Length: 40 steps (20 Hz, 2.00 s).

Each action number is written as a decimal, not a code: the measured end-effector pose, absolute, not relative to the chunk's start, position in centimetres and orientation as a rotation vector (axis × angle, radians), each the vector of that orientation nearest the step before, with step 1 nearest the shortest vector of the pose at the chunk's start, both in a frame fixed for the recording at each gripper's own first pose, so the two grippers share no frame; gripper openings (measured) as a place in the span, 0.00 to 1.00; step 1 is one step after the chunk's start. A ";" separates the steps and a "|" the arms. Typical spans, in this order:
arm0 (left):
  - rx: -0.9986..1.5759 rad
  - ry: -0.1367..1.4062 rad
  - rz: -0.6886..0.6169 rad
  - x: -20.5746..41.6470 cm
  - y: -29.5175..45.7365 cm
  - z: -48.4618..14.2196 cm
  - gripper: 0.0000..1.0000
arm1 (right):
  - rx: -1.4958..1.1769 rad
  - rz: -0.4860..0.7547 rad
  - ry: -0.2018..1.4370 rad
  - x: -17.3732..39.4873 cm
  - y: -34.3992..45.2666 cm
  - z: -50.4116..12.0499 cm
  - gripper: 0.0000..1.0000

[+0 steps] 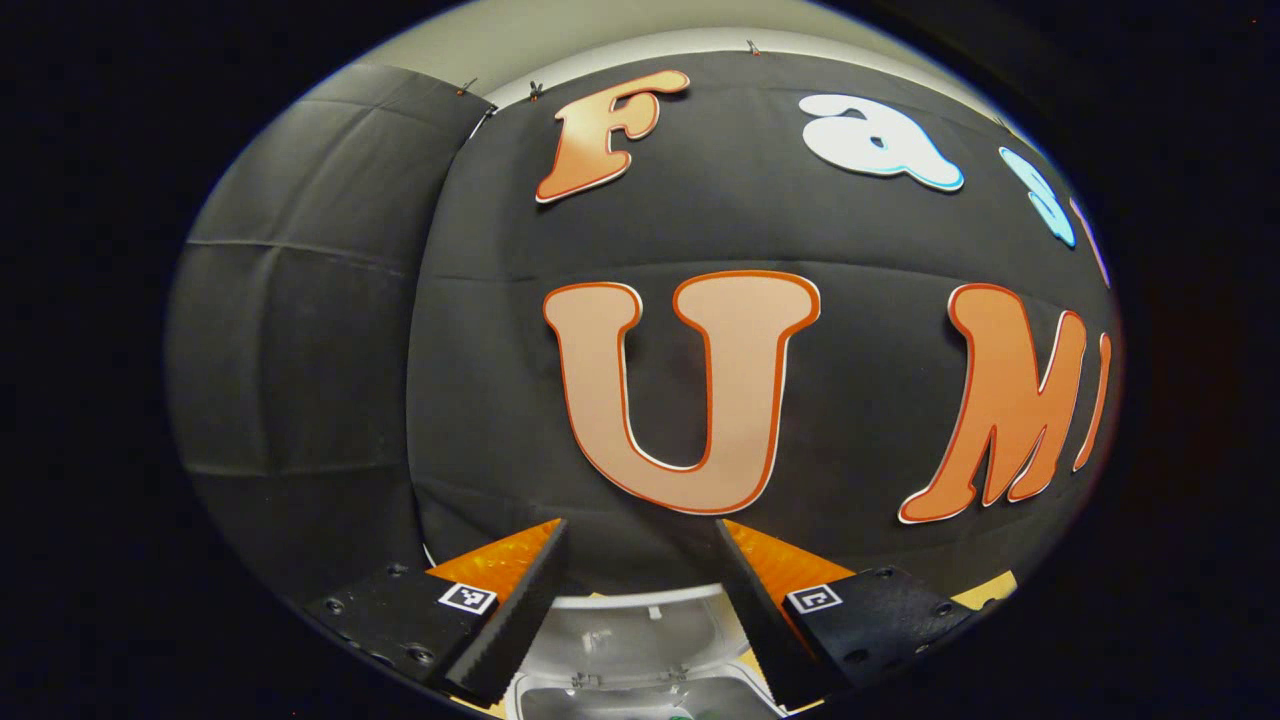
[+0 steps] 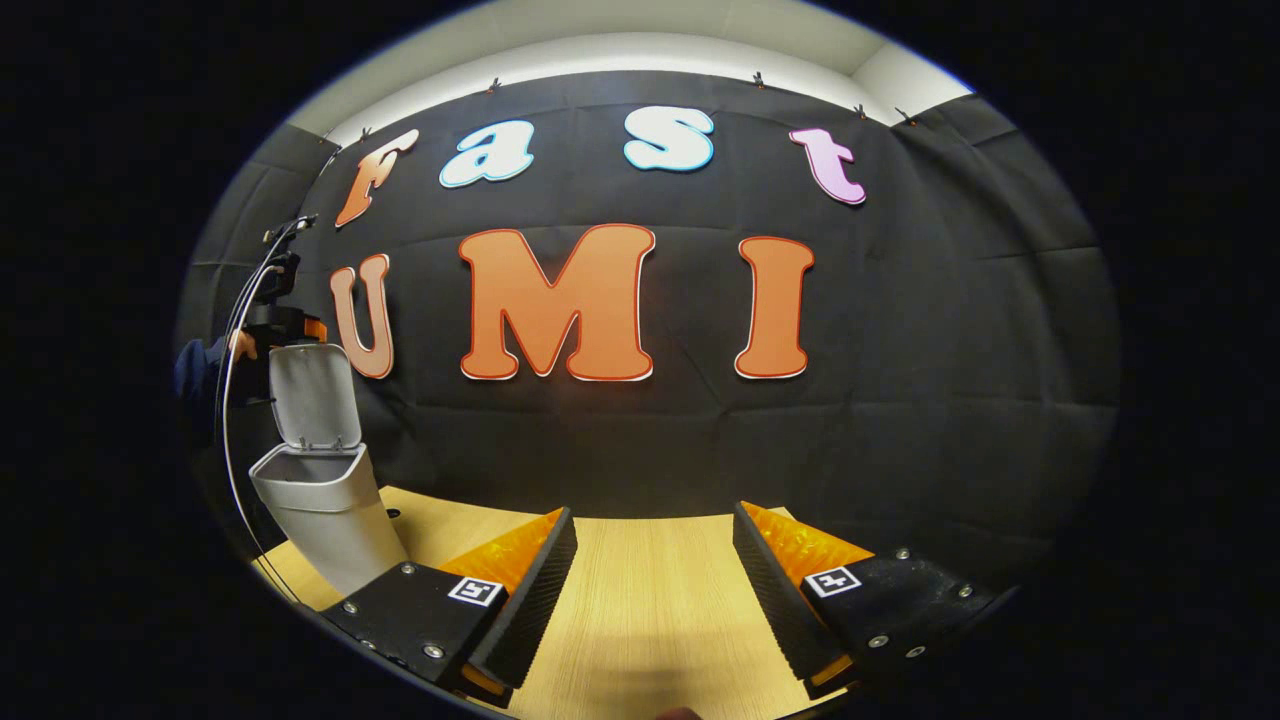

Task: Press the lid of the desktop garbage bin to open it, pick up the crumpled paper on the desktop and throw it into the bin, then pick up the pop can on the desktop and drop it into the bin, and finally close the garbage bin lid.

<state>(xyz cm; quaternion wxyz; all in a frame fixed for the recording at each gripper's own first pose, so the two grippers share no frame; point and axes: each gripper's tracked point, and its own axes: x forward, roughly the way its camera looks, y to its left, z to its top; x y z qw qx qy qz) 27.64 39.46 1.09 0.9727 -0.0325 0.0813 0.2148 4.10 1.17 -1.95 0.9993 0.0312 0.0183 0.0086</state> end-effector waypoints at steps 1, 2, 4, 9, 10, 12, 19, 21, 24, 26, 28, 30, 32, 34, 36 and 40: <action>-0.039 0.181 0.432 27.5 39.2 1.1 0.90 | 0.065 0.014 0.037 4.1 1.1 -1.9 0.93; -0.041 0.204 0.429 27.4 38.9 0.8 0.92 | 0.071 0.013 0.039 4.1 1.1 -2.1 0.94; -0.059 0.251 0.413 26.1 37.6 0.2 0.91 | 0.075 0.015 0.043 4.2 0.9 -2.3 0.94; -0.093 0.444 0.371 21.9 33.9 -6.5 0.93 | 0.081 0.048 0.042 4.1 1.2 -2.4 0.93; -0.093 0.468 0.365 20.9 33.2 -7.8 0.93 | 0.076 0.052 0.041 4.1 1.2 -2.5 0.93; -0.104 0.510 0.352 18.9 32.0 -9.5 0.94 | 0.067 0.060 0.044 4.2 1.3 -2.6 0.93; -0.139 0.595 0.328 14.2 28.3 -14.3 0.94 | 0.063 0.096 0.062 4.1 1.8 -3.3 0.93; -0.122 0.683 0.329 12.3 27.1 -16.6 0.94 | 0.055 0.108 0.066 4.1 2.3 -3.4 0.93; -0.021 0.580 0.324 13.5 27.3 -16.5 0.95 | 0.061 0.115 0.068 4.3 2.5 -3.6 0.94; -0.022 0.560 0.322 13.4 27.4 -16.6 0.95 | 0.061 0.123 0.073 4.2 2.8 -3.6 0.94; -0.068 0.571 0.323 13.3 27.2 -16.5 0.94 | 0.058 0.134 0.073 4.3 2.9 -3.6 0.94; -0.070 0.585 0.324 13.1 27.1 -16.7 0.95 | 0.059 0.145 0.067 4.2 3.0 -3.6 0.93; -0.065 0.580 0.322 13.2 27.1 -16.6 0.94 | 0.066 0.150 0.057 3.8 3.2 -3.3 0.93; -0.084 0.564 0.328 13.4 27.0 -16.4 0.94 | 0.066 0.149 0.048 3.7 2.9 -3.1 0.94; -0.104 0.523 0.334 13.5 26.9 -15.3 0.94 | 0.071 0.143 0.043 3.7 2.4 -2.9 0.93; -0.086 0.398 0.331 12.2 25.2 -11.4 0.94 | 0.077 0.140 0.026 3.5 2.0 -2.2 0.94</action>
